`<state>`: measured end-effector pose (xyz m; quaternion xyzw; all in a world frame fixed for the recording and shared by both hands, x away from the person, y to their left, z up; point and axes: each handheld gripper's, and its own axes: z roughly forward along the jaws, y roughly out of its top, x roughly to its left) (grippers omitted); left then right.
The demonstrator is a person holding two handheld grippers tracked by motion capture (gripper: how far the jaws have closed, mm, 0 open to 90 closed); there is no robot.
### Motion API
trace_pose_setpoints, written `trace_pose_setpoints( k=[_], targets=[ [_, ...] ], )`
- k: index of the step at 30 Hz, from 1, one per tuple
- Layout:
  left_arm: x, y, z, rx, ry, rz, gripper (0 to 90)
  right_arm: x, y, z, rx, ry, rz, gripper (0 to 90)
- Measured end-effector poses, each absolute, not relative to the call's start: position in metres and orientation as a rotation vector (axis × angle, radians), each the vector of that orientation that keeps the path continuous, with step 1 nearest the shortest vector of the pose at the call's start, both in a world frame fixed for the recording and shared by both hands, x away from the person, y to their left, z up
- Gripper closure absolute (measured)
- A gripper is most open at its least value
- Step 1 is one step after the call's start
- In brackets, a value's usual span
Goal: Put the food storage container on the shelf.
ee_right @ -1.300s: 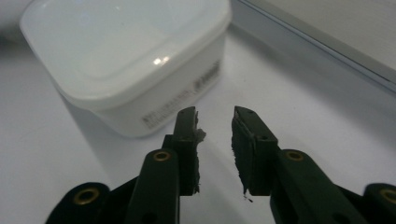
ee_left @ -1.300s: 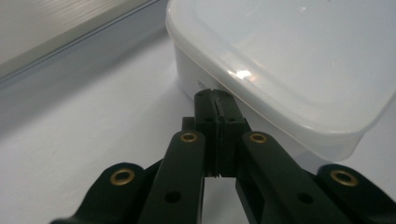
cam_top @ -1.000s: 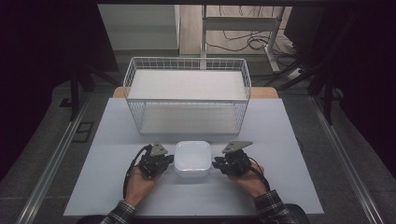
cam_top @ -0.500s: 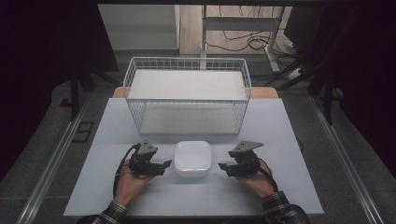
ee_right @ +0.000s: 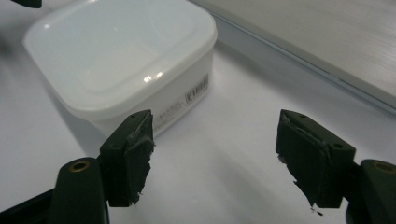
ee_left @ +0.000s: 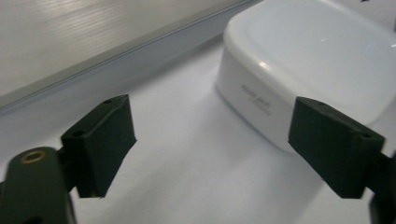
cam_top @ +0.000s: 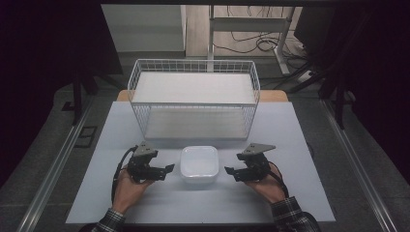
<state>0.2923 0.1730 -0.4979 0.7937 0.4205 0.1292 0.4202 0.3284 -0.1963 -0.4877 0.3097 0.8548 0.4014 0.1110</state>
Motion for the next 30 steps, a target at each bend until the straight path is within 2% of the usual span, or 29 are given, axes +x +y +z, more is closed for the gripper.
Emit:
trace_pose_setpoints(
  k=[7, 12, 16, 22, 27, 30],
  targets=[
    [0.294, 0.170, -0.495, 2.001, 1.034, 0.268, 11.1, 0.329, -0.184, -0.479, 0.910, 2.558, 1.227, 27.7],
    [0.293, 0.159, -0.489, 2.015, 0.994, 0.300, 18.5, 0.332, -0.171, -0.474, 0.875, 2.582, 1.183, 25.2],
    [0.294, 0.152, -0.487, 1.994, 0.972, 0.273, 23.4, 0.334, -0.158, -0.468, 0.836, 2.584, 1.169, 24.0],
    [0.300, 0.143, -0.490, 1.982, 0.948, 0.243, 22.0, 0.338, -0.144, -0.471, 0.831, 2.588, 1.177, 22.7],
    [0.306, 0.131, -0.501, 2.009, 0.958, 0.231, 17.0, 0.339, -0.142, -0.480, 0.850, 2.601, 1.164, 18.2],
    [0.310, 0.134, -0.506, 1.976, 0.964, 0.158, 17.1, 0.342, -0.143, -0.484, 0.877, 2.612, 1.199, 17.3]
  ],
)
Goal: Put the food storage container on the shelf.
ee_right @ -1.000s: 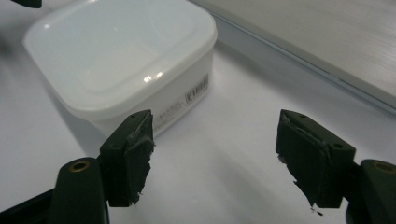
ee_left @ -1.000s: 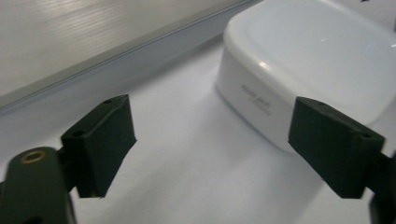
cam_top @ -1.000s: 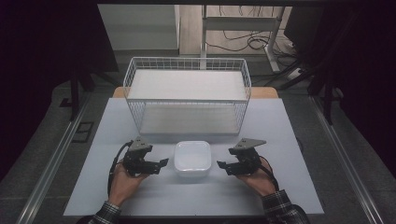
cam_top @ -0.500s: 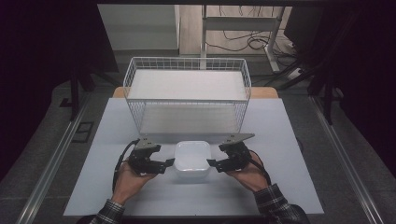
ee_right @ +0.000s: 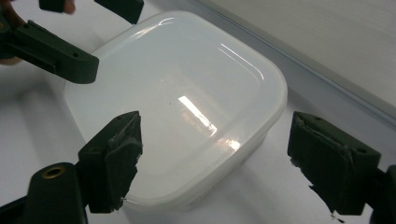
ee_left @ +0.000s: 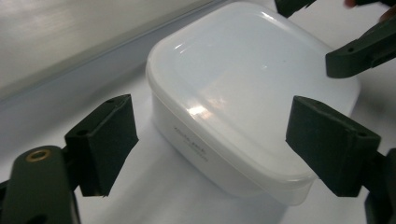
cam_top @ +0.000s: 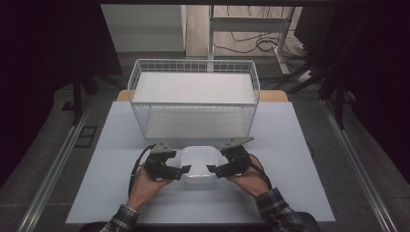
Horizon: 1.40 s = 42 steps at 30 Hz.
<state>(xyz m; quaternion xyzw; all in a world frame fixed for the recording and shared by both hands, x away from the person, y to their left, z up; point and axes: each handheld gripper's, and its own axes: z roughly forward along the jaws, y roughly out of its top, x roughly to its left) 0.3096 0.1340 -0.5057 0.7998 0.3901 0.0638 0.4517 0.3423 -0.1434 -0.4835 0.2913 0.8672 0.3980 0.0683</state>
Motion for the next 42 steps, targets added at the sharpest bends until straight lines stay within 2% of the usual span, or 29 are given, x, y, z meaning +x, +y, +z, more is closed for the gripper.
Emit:
trace_pose_setpoints(
  k=[4, 6, 11, 14, 21, 24, 25, 34, 42],
  targets=[
    [0.311, 0.139, -0.510, 1.936, 0.944, 0.047, 25.7, 0.346, -0.146, -0.488, 0.948, 2.660, 1.263, 19.3],
    [0.308, 0.138, -0.510, 1.935, 0.943, 0.050, 29.3, 0.344, -0.146, -0.489, 0.973, 2.653, 1.267, 20.2],
    [0.299, 0.140, -0.509, 1.931, 0.957, 0.005, 36.6, 0.336, -0.148, -0.486, 1.047, 2.692, 1.249, 29.3],
    [0.293, 0.141, -0.505, 1.931, 0.986, 0.021, 45.4, 0.332, -0.153, -0.481, 1.071, 2.673, 1.236, 43.8],
    [0.284, 0.146, -0.501, 1.873, 1.009, 0.053, 64.2, 0.325, -0.163, -0.475, 1.143, 2.618, 1.289, 64.4],
    [0.281, 0.147, -0.500, 1.845, 1.032, 0.128, 79.1, 0.321, -0.164, -0.473, 1.147, 2.538, 1.311, 77.3],
    [0.280, 0.147, -0.500, 1.847, 1.034, 0.168, 78.1, 0.320, -0.164, -0.473, 1.132, 2.530, 1.310, 77.3],
    [0.283, 0.151, -0.495, 1.781, 1.040, 0.185, 79.2, 0.322, -0.161, -0.472, 1.110, 2.472, 1.366, 77.7],
    [0.301, 0.151, -0.488, 1.764, 1.050, 0.208, 79.2, 0.338, -0.158, -0.463, 1.090, 2.441, 1.374, 77.5]
  ],
)
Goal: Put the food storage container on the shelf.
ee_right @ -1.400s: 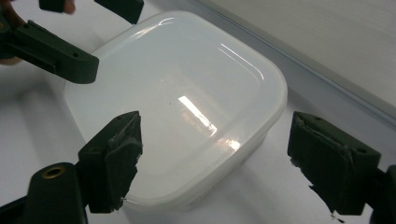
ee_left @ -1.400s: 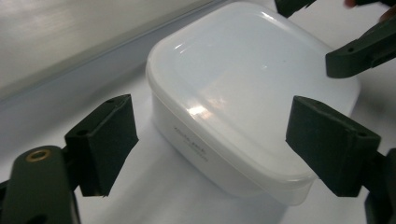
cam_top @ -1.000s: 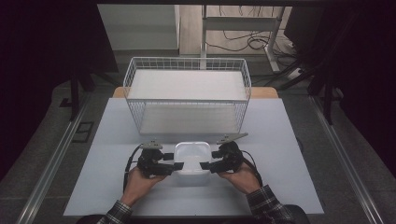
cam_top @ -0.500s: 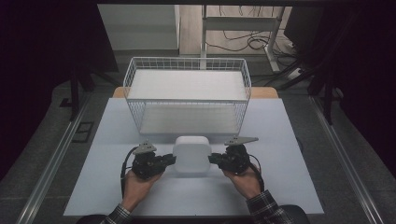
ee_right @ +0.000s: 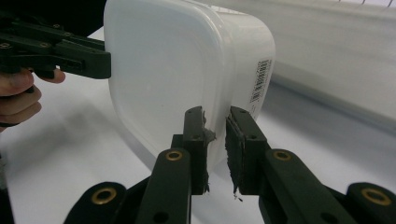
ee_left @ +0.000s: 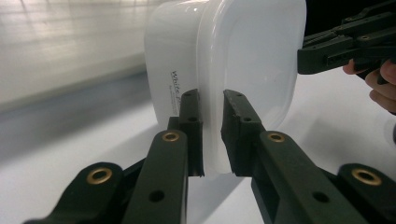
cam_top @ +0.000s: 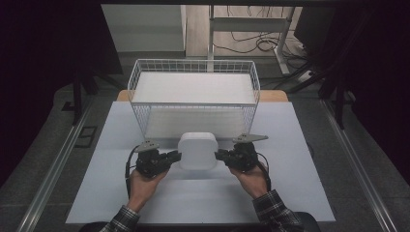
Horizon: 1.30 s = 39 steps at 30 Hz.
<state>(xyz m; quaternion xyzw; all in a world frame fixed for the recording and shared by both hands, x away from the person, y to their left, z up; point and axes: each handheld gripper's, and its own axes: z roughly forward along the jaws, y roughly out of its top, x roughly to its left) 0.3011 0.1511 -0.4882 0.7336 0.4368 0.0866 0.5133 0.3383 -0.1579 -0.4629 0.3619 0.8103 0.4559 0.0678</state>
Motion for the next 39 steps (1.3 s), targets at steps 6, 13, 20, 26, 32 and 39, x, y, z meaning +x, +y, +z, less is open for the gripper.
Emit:
trace_pose_setpoints(
  k=[6, 13, 20, 26, 32, 39],
  targets=[
    [0.321, 0.155, -0.483, 1.748, 1.069, 0.214, 79.1, 0.357, -0.152, -0.457, 1.087, 2.399, 1.380, 77.0],
    [0.346, 0.154, -0.487, 1.755, 1.072, 0.222, 78.9, 0.379, -0.147, -0.459, 1.095, 2.376, 1.353, 76.7],
    [0.364, 0.148, -0.488, 1.766, 1.093, 0.220, 78.7, 0.396, -0.149, -0.463, 1.137, 2.360, 1.336, 76.3],
    [0.373, 0.148, -0.494, 1.761, 1.135, 0.205, 78.0, 0.406, -0.146, -0.469, 1.159, 2.364, 1.322, 76.1],
    [0.377, 0.147, -0.498, 1.751, 1.154, 0.206, 77.2, 0.411, -0.144, -0.471, 1.161, 2.370, 1.309, 75.8],
    [0.380, 0.142, -0.497, 1.774, 1.144, 0.271, 73.6, 0.414, -0.142, -0.471, 1.141, 2.366, 1.299, 71.9]
  ],
)
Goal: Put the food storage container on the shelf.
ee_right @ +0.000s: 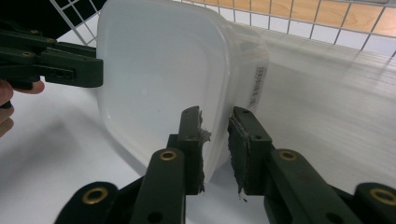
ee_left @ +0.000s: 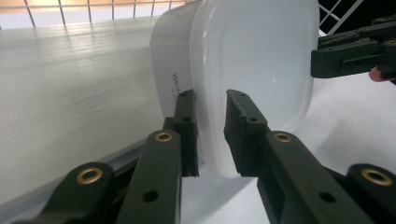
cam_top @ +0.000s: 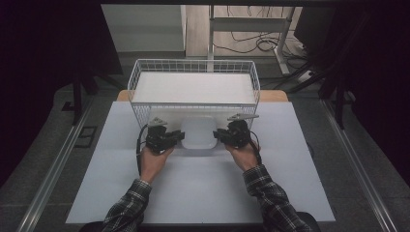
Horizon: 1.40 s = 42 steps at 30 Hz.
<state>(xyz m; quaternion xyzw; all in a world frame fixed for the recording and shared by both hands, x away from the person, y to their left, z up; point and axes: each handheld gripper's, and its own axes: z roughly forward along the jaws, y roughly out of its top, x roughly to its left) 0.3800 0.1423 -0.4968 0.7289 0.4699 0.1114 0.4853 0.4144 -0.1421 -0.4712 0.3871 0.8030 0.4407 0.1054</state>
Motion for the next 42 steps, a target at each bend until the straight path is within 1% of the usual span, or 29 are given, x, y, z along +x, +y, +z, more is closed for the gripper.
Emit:
trace_pose_setpoints(
  k=[3, 6, 10, 13, 15, 18, 22, 25, 30, 33, 37, 42],
  targets=[
    [0.382, 0.139, -0.498, 1.786, 1.138, 0.316, 67.9, 0.416, -0.138, -0.474, 1.135, 2.354, 1.271, 66.0],
    [0.384, 0.140, -0.498, 1.772, 1.150, 0.338, 63.1, 0.417, -0.137, -0.477, 1.159, 2.334, 1.281, 63.0],
    [0.390, 0.139, -0.497, 1.751, 1.157, 0.372, 57.6, 0.420, -0.135, -0.476, 1.140, 2.288, 1.273, 60.3],
    [0.396, 0.138, -0.495, 1.756, 1.158, 0.420, 55.2, 0.424, -0.134, -0.475, 1.128, 2.255, 1.273, 60.0],
    [0.398, 0.137, -0.493, 1.760, 1.173, 0.455, 51.5, 0.427, -0.133, -0.474, 1.120, 2.245, 1.268, 59.8],
    [0.397, 0.133, -0.487, 1.768, 1.168, 0.495, 44.4, 0.430, -0.132, -0.470, 1.114, 2.231, 1.251, 62.4],
    [0.389, 0.135, -0.483, 1.754, 1.140, 0.461, 35.8, 0.427, -0.135, -0.462, 1.081, 2.254, 1.287, 68.6],
    [0.376, 0.137, -0.484, 1.726, 1.119, 0.414, 30.3, 0.420, -0.137, -0.458, 1.050, 2.277, 1.303, 77.0],
    [0.353, 0.140, -0.484, 1.754, 1.053, 0.367, 22.2, 0.406, -0.139, -0.457, 0.988, 2.326, 1.319, 88.6],
    [0.340, 0.145, -0.485, 1.757, 1.012, 0.336, 18.9, 0.400, -0.140, -0.457, 0.963, 2.340, 1.324, 88.9],
    [0.323, 0.155, -0.493, 1.750, 1.037, 0.287, 12.6, 0.393, -0.141, -0.459, 0.947, 2.350, 1.356, 88.9],
    [0.306, 0.162, -0.501, 1.793, 1.048, 0.299, 9.9, 0.385, -0.136, -0.462, 0.919, 2.377, 1.364, 86.2]
  ],
)
